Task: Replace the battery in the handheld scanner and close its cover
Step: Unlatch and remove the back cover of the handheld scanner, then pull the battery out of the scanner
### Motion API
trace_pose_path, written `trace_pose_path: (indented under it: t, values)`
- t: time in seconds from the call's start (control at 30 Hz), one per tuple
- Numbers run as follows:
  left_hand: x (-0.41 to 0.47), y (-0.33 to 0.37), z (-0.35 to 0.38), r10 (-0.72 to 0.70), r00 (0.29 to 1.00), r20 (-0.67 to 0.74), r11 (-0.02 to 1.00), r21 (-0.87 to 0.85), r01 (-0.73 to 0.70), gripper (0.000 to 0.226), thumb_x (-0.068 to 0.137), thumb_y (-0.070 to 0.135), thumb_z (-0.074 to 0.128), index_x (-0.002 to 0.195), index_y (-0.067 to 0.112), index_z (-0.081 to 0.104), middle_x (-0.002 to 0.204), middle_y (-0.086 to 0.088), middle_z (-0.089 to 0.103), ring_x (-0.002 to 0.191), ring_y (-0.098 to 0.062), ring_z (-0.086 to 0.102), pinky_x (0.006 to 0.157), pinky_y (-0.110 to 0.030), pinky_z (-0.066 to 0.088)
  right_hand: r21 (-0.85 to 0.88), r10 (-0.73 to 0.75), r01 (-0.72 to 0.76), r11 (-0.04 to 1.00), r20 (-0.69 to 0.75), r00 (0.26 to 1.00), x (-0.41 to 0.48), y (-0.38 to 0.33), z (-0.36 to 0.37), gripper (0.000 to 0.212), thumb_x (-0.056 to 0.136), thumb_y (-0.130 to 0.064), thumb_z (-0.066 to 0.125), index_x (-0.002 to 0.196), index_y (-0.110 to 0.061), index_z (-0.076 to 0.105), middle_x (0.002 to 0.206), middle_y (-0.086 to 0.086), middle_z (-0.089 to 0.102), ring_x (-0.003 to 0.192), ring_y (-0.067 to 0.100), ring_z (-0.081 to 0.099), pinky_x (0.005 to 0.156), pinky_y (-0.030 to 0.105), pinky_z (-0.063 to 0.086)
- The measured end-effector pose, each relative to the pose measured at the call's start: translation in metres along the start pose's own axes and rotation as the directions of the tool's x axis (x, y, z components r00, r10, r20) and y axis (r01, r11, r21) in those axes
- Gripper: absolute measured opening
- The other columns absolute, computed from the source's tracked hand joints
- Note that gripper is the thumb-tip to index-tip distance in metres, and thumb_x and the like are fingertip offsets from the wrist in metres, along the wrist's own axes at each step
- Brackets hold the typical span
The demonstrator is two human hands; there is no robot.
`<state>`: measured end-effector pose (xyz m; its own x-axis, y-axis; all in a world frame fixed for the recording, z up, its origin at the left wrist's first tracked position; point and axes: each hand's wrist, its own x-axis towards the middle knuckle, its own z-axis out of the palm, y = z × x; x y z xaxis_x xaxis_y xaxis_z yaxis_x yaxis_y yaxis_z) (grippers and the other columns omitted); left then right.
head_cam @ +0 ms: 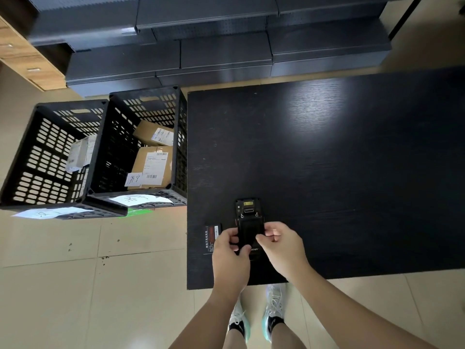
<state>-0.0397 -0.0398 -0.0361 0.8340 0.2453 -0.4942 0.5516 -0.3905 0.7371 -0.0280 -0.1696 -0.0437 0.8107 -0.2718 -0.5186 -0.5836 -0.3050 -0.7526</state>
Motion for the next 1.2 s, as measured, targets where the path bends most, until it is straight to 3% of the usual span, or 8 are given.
trace_pose_path:
  t: [0.13, 0.37, 0.47, 0.57, 0.77, 0.9, 1.03, 1.2]
  values:
    - [-0.005, 0.008, 0.002, 0.041, 0.997, -0.06, 0.999, -0.019, -0.042, 0.036, 0.085, 0.008, 0.067, 0.115, 0.028, 0.062, 0.101, 0.01, 0.065, 0.089, -0.006, 0.061, 0.078, -0.02, 0.052, 0.064, -0.022, 0.023, 0.998, -0.025, 0.999, -0.004, -0.004, -0.001, 0.024, 0.081, -0.015, 0.074, 0.104, -0.02, 0.074, 0.086, -0.009, 0.071, 0.076, -0.009, 0.063, 0.066, 0.004, 0.047]
    - [-0.025, 0.047, 0.043, 0.17, 0.985, -0.017, 0.985, -0.024, -0.17, 0.043, 0.09, 0.009, 0.06, 0.131, 0.022, 0.057, 0.112, 0.008, 0.059, 0.094, -0.002, 0.059, 0.082, -0.01, 0.047, 0.138, 0.023, -0.003, 0.99, -0.147, 0.989, 0.006, -0.004, -0.064, 0.029, 0.076, -0.017, 0.081, 0.103, -0.026, 0.073, 0.088, -0.008, 0.075, 0.084, 0.002, 0.07, 0.084, 0.029, 0.057]
    - [-0.037, 0.051, 0.073, 0.145, 0.988, 0.044, 0.989, -0.007, -0.145, 0.043, 0.091, 0.008, 0.058, 0.132, 0.018, 0.057, 0.115, 0.005, 0.062, 0.1, -0.005, 0.06, 0.091, -0.021, 0.051, 0.057, 0.073, -0.064, 0.996, -0.171, 0.983, 0.004, 0.012, -0.093, 0.03, 0.078, -0.016, 0.08, 0.107, -0.022, 0.072, 0.091, -0.012, 0.072, 0.084, -0.001, 0.066, 0.075, 0.02, 0.053]
    - [-0.042, 0.046, 0.09, 0.073, 0.993, 0.088, 0.997, 0.007, -0.073, 0.043, 0.091, 0.006, 0.055, 0.133, 0.015, 0.057, 0.12, 0.003, 0.065, 0.106, -0.006, 0.061, 0.089, -0.012, 0.046, -0.021, 0.088, -0.092, 0.996, -0.163, 0.983, 0.006, 0.029, -0.101, 0.034, 0.079, -0.015, 0.079, 0.111, -0.019, 0.071, 0.091, -0.013, 0.07, 0.082, -0.004, 0.062, 0.067, 0.011, 0.043]
    - [-0.049, 0.035, 0.1, 0.076, 0.988, 0.132, 0.99, 0.108, -0.09, 0.045, 0.094, 0.008, 0.05, 0.138, 0.015, 0.053, 0.13, -0.002, 0.064, 0.119, -0.011, 0.058, 0.1, -0.018, 0.043, -0.146, 0.07, -0.093, 0.985, -0.157, 0.985, 0.011, 0.041, -0.099, 0.036, 0.081, -0.015, 0.077, 0.116, -0.017, 0.071, 0.099, -0.007, 0.072, 0.081, -0.003, 0.061, 0.075, 0.013, 0.045]
    - [-0.055, 0.032, 0.102, 0.101, 0.976, 0.192, 0.968, 0.206, -0.14, 0.05, 0.098, 0.01, 0.045, 0.147, 0.019, 0.041, 0.124, -0.007, 0.058, 0.106, -0.011, 0.057, 0.085, -0.015, 0.042, -0.242, 0.016, -0.052, 0.969, -0.147, 0.989, 0.011, 0.046, -0.097, 0.039, 0.083, -0.017, 0.076, 0.121, -0.017, 0.068, 0.105, -0.003, 0.069, 0.084, 0.003, 0.061, 0.079, 0.018, 0.046]
    - [-0.057, 0.032, 0.102, 0.137, 0.954, 0.268, 0.918, 0.327, -0.224, 0.058, 0.096, 0.007, 0.044, 0.151, 0.018, 0.03, 0.132, -0.007, 0.052, 0.117, -0.018, 0.052, 0.095, -0.029, 0.048, -0.316, -0.034, -0.016, 0.949, -0.153, 0.988, 0.01, 0.046, -0.093, 0.04, 0.084, -0.018, 0.074, 0.124, -0.015, 0.067, 0.104, -0.001, 0.066, 0.082, 0.005, 0.061, 0.076, 0.016, 0.044]
    - [-0.051, 0.03, 0.062, 0.311, 0.932, 0.186, 0.893, 0.278, -0.353, 0.046, 0.095, 0.02, 0.056, 0.14, 0.018, 0.05, 0.132, 0.005, 0.06, 0.124, -0.011, 0.048, 0.102, -0.018, 0.036, -0.329, -0.282, 0.211, 0.92, -0.186, 0.941, -0.005, 0.034, -0.086, 0.031, 0.083, -0.014, 0.075, 0.114, -0.013, 0.072, 0.092, -0.003, 0.067, 0.075, 0.005, 0.064, 0.069, 0.01, 0.048]
